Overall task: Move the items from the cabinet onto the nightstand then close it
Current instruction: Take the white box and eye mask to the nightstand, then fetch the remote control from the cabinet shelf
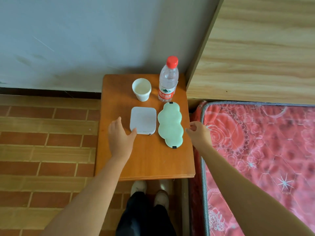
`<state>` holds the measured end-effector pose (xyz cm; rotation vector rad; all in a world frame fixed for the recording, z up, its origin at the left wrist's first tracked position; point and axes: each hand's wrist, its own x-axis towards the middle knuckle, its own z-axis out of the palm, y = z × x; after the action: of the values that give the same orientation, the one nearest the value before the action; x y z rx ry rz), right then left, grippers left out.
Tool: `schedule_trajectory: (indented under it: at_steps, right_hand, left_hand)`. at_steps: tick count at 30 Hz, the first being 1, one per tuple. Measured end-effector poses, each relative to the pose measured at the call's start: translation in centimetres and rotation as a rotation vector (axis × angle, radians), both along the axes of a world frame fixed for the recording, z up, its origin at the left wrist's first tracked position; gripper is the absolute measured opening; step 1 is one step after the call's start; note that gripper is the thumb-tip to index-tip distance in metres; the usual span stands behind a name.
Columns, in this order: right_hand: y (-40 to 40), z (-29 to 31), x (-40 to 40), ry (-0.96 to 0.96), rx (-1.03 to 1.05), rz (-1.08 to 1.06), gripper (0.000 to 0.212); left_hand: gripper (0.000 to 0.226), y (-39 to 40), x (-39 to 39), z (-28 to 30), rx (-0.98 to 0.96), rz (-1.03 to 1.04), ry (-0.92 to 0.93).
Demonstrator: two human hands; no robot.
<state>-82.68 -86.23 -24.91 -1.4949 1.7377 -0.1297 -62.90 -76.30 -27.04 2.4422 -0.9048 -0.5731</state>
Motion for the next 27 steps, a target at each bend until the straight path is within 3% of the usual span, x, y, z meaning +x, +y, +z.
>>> schedule_trajectory:
  at_steps: [3,8,13,20,27]
  right_hand:
    - [-0.4,5.6,0.4,0.081,-0.122,0.198,0.028]
    - [-0.3,16.0,1.2,0.224,-0.427,0.547,0.038]
    - [2.2,23.2,3.0,0.284,-0.588,0.800,0.050]
    - [7.6,27.3,6.3,0.253,-0.619,0.996,0.047]
    - [13.5,29.6,11.5,0.233,-0.679,1.241,0.049]
  left_hand:
    - [0.060,0.7,1.9,4.9,0.059,-0.149,-0.135]
    - [0.052,2.2,4.4,14.2,0.152,-0.425,-0.402]
    - [0.045,5.6,4.9,22.1,0.209,-0.480,-0.526]
    - [0.044,13.1,6.2,27.6,0.286,-0.315,-0.530]
    - [0.051,24.0,7.2,30.7,0.185,0.001,-0.458]
